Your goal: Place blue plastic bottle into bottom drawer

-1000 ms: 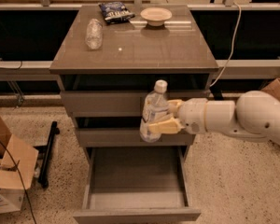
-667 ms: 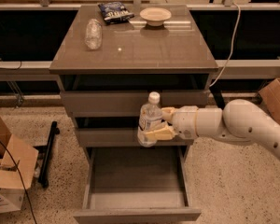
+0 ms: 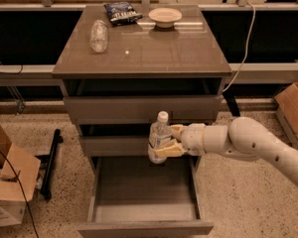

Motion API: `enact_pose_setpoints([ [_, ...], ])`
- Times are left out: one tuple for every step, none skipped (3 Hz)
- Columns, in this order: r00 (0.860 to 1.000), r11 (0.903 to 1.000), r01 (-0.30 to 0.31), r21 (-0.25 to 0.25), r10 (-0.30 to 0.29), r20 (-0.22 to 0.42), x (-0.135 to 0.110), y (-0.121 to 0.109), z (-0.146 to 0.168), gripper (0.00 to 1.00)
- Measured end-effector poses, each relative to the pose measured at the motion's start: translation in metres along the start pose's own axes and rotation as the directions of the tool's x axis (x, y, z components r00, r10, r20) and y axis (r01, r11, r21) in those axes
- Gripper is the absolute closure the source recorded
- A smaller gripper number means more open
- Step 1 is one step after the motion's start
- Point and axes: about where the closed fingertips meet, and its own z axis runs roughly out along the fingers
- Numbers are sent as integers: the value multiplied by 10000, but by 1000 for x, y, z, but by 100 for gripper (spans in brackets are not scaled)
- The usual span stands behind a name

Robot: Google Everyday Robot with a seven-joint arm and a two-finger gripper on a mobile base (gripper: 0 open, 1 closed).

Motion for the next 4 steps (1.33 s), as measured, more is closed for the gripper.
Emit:
enact_pose_setpoints([
  [9988,9992,316,-233,-325,-378,0,7,6,100],
  [9973,9983,495,-304,-511,-524,28,14,30,100],
  [9984,9991,391,-184,-398,-391,76,10,58,100],
  [9992,9999,-98,42,100,-397,142,-4,81,100],
])
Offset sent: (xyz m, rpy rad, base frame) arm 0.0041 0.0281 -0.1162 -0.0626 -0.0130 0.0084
